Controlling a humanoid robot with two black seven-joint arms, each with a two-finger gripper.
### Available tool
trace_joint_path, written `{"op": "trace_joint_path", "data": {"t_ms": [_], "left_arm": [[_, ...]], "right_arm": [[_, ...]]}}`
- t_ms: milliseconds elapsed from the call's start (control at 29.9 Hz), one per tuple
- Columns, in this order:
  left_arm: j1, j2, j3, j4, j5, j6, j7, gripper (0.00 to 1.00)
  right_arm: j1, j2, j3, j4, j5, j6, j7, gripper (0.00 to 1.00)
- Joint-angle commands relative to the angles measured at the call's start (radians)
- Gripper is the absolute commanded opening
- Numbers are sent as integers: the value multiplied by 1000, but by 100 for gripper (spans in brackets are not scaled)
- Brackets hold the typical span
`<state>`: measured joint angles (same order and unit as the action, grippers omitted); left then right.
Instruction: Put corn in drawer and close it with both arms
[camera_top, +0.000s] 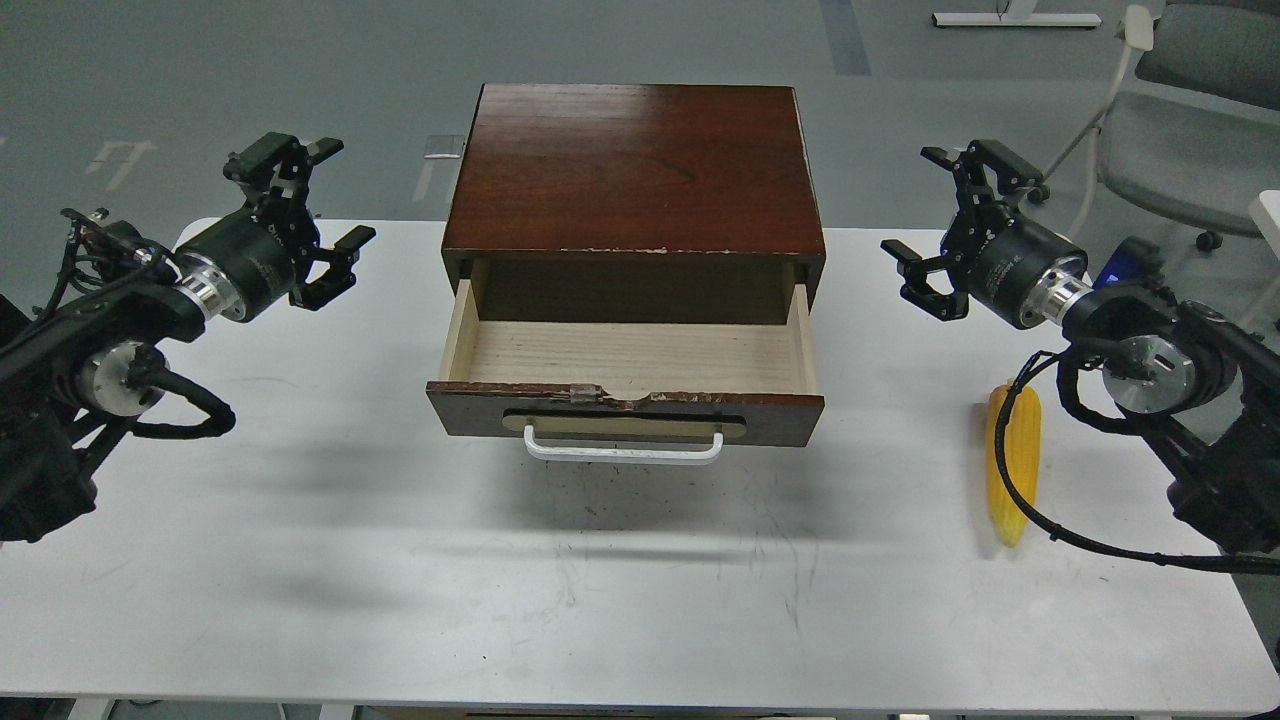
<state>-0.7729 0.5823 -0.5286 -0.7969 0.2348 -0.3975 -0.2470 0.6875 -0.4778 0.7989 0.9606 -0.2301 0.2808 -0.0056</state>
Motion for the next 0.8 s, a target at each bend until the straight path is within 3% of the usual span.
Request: {"op": "trace_joint_path", "data": {"t_ms": [0,768], "left_arm": [[0,5,1,-12,4,0,-1,98],[12,27,2,-12,-6,-23,-1,98]], "right_arm": [[3,-1,0,0,0,1,2,100],[3,-1,-1,7,1,6,9,100]]}}
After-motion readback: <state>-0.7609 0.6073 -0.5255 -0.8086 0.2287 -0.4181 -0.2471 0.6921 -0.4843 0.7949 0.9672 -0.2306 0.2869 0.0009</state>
